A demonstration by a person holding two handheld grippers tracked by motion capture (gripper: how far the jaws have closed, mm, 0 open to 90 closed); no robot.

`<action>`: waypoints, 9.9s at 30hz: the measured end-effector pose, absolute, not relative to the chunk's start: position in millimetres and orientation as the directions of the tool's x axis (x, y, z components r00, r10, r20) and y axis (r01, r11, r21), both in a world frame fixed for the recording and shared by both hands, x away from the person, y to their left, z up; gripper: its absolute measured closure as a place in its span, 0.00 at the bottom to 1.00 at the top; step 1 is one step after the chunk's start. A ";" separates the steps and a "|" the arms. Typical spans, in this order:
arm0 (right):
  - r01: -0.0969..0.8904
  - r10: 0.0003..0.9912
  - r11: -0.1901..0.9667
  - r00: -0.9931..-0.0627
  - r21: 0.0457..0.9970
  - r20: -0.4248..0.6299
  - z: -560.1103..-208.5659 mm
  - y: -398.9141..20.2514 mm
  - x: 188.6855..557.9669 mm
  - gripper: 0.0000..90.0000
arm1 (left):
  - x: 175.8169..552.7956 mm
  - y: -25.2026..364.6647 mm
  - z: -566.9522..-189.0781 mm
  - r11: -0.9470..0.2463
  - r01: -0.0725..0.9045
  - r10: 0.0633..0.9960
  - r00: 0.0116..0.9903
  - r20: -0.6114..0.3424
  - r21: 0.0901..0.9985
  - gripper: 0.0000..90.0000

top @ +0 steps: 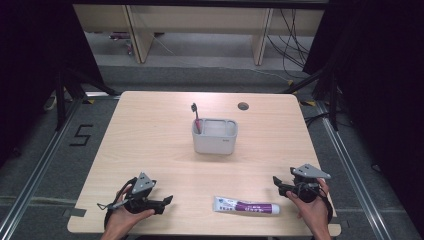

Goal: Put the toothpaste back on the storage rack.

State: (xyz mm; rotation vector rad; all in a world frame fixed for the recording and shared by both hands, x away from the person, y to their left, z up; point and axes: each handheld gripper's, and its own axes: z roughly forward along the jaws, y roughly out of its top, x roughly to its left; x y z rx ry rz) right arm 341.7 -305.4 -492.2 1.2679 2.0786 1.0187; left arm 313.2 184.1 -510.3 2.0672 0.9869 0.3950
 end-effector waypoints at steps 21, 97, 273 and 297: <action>0.459 0.754 0.453 -0.654 0.765 -0.055 -455.5 -267.5 322.6 0.25 | 313.4 182.5 -515.0 -0.394 0.510 0.764 0.645 -0.037 0.764 0.19; 0.353 0.377 0.908 -0.923 0.224 -0.073 -476.6 -173.6 331.9 0.82 | 308.6 185.9 -515.5 -0.448 0.493 0.747 0.664 0.010 0.745 0.21; 0.366 0.721 0.224 -0.686 0.903 0.099 -422.6 -123.5 497.6 0.85 | 301.7 185.3 -516.5 -0.443 0.506 0.721 0.692 -0.041 0.740 0.22; 0.322 0.684 0.216 -0.724 0.922 0.093 -417.4 -147.4 478.1 0.84 | 302.5 185.9 -516.8 -0.443 0.510 0.725 0.688 -0.041 0.737 0.22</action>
